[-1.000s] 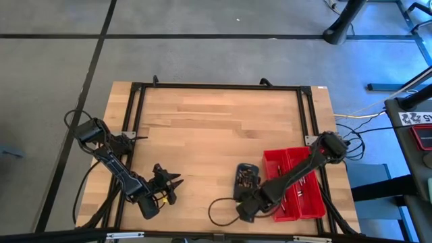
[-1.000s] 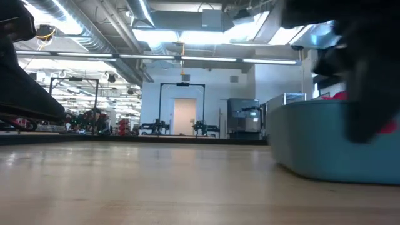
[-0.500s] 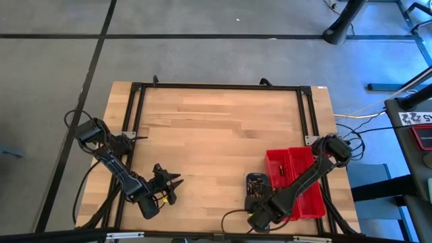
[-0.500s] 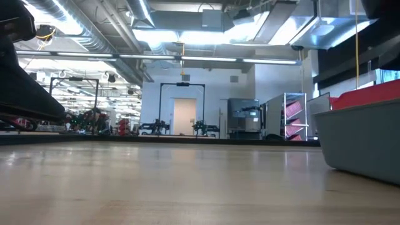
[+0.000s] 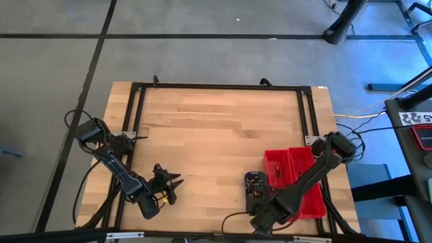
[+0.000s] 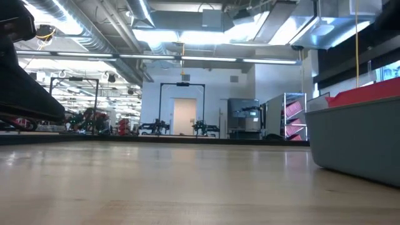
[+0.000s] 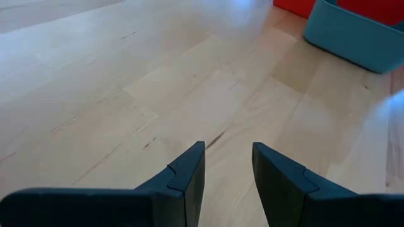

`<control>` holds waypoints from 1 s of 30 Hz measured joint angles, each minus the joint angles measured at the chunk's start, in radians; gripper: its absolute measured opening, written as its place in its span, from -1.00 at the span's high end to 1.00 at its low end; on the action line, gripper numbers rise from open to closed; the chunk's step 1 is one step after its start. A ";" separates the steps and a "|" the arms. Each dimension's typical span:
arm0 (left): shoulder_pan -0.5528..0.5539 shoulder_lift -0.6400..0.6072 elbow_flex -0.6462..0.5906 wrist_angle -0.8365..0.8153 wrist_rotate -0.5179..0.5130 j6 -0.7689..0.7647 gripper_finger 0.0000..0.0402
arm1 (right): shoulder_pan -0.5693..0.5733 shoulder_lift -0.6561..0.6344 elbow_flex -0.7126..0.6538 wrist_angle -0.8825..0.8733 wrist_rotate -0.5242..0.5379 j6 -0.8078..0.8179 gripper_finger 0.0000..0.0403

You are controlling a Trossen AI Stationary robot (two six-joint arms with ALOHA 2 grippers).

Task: Sort batteries
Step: Move the dark green bin from the center of the table to the bottom right, then return to Home Position

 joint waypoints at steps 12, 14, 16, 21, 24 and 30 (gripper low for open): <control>0.006 0.000 0.000 -0.001 -0.004 0.016 0.40 | 0.034 -0.223 0.025 -0.115 0.338 -0.213 0.26; 0.020 0.000 0.000 -0.001 -0.005 0.005 0.40 | 0.042 -0.293 -0.019 -0.129 0.410 -0.222 0.35; 0.038 0.000 0.000 -0.001 -0.006 0.005 0.40 | 0.048 -0.390 -0.097 -0.115 0.478 -0.198 0.45; 0.067 0.000 0.000 -0.001 -0.005 0.038 0.40 | 0.059 -0.693 -0.420 0.022 0.618 -0.049 0.70; 0.083 0.000 0.000 -0.002 -0.005 0.052 0.40 | 0.053 -0.874 -0.642 0.218 0.659 0.003 0.84; 0.213 -0.020 0.000 -0.055 0.054 0.165 0.41 | -0.150 -1.055 -1.030 0.968 0.563 -0.261 0.97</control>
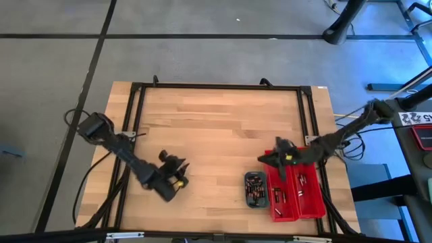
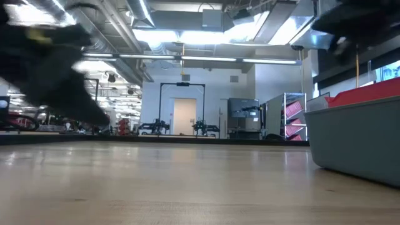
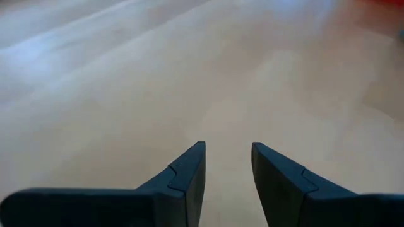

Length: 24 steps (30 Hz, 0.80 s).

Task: Sort batteries
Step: Return to Home Position

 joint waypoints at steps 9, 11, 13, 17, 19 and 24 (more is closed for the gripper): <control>0.331 -0.256 -0.006 0.143 0.138 0.654 0.75 | -0.508 0.005 -0.132 0.405 -0.544 -0.327 0.99; 0.401 -0.357 -0.032 0.151 0.202 0.759 0.87 | -0.578 -0.016 -0.132 0.401 -0.637 -0.348 0.98; 0.458 -0.477 -0.092 0.131 0.228 0.781 0.96 | -0.617 -0.048 -0.132 0.401 -0.743 -0.363 0.97; 0.549 -0.793 -0.271 0.119 0.279 0.786 0.99 | -0.623 -0.184 -0.131 0.300 -0.850 -0.425 0.97; 0.576 -0.947 -0.362 0.185 0.352 0.822 0.99 | -0.623 -0.270 -0.132 0.192 -0.834 -0.455 0.97; 0.665 -1.197 -0.556 0.573 0.558 0.869 1.00 | -0.624 -0.490 -0.132 -0.007 -0.793 -0.516 0.97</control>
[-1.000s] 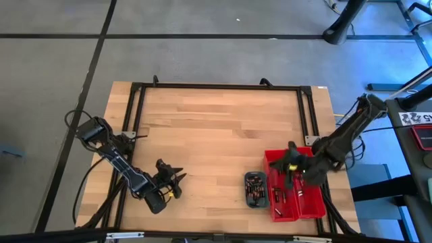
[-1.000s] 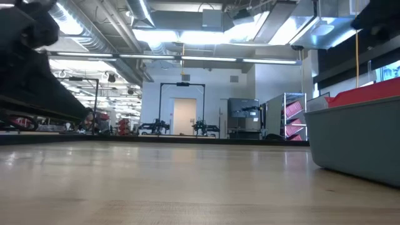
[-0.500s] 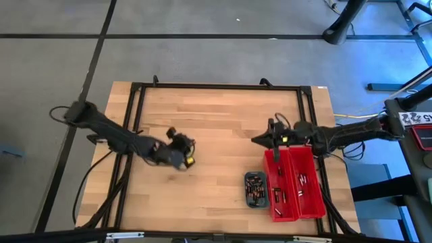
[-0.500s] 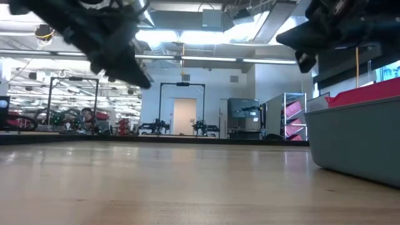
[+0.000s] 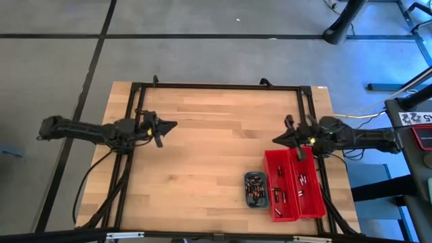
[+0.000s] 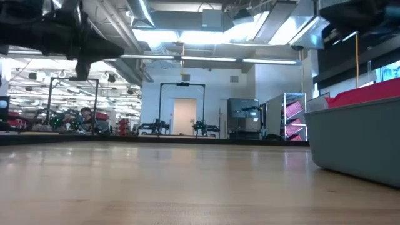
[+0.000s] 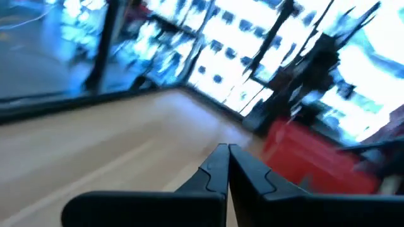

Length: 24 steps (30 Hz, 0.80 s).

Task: Sort batteries
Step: Return to Home Position

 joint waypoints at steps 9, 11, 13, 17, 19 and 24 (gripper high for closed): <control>0.258 -0.065 -0.043 0.104 0.300 0.208 1.00 | 0.001 -0.350 -0.037 -0.167 -0.026 -0.014 0.96; 0.327 -0.103 -0.043 0.098 0.403 0.213 1.00 | 0.001 -0.371 -0.072 -0.150 -0.028 0.002 0.96; 0.383 -0.151 -0.057 0.096 0.475 0.202 1.00 | 0.001 -0.370 -0.104 -0.174 -0.027 0.003 0.96; 0.450 -0.263 -0.104 0.091 0.555 0.192 1.00 | 0.001 -0.359 -0.190 -0.103 -0.028 0.033 0.96; 0.467 -0.315 -0.118 0.082 0.577 0.193 1.00 | 0.001 -0.364 -0.238 -0.057 -0.038 0.059 0.96; 0.478 -0.421 -0.148 0.021 0.624 0.227 1.00 | 0.001 -0.355 -0.300 0.004 -0.029 0.112 0.96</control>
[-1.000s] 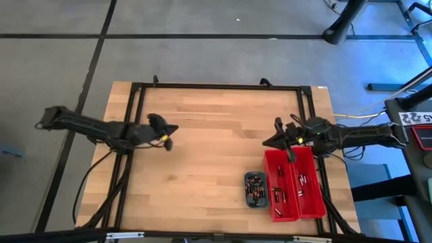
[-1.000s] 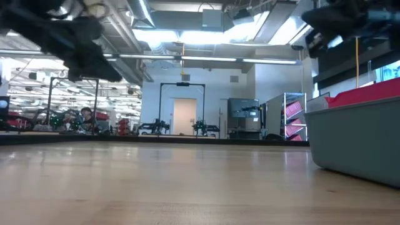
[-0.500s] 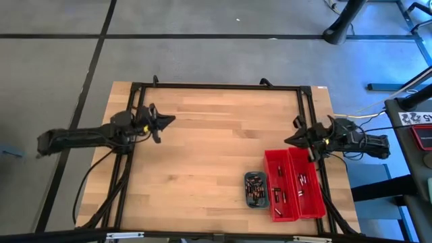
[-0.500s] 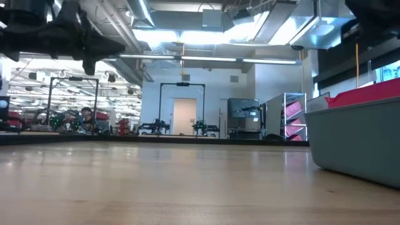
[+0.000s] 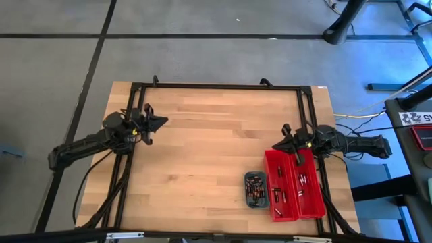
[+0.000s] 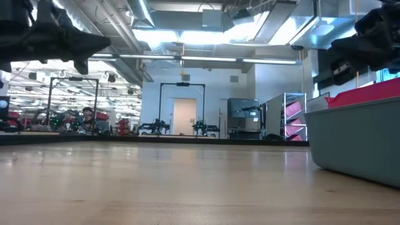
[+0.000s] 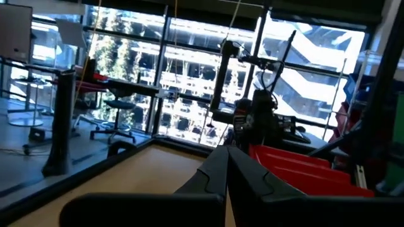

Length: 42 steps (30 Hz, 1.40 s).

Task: Sort batteries
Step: Return to Home Position

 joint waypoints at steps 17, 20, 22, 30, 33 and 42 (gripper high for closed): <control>-0.028 -0.046 0.000 -0.238 -0.024 0.100 1.00 | 0.000 0.006 -0.002 -0.026 0.311 -0.094 0.96; -0.033 -0.039 0.000 -0.238 -0.020 0.100 1.00 | 0.000 0.015 -0.002 -0.028 0.310 -0.083 0.96; -0.037 -0.032 0.000 -0.239 -0.023 0.114 1.00 | 0.000 0.014 -0.002 -0.027 0.315 -0.083 0.96; -0.037 -0.028 0.000 -0.239 -0.023 0.099 1.00 | 0.000 0.014 -0.003 -0.027 0.317 -0.082 0.96; -0.044 -0.028 0.000 -0.240 -0.026 0.104 1.00 | 0.000 0.014 -0.003 -0.027 0.317 -0.082 0.96; -0.352 -0.067 -0.001 -0.244 -0.072 0.104 1.00 | 0.000 0.011 -0.004 -0.027 0.318 -0.081 0.96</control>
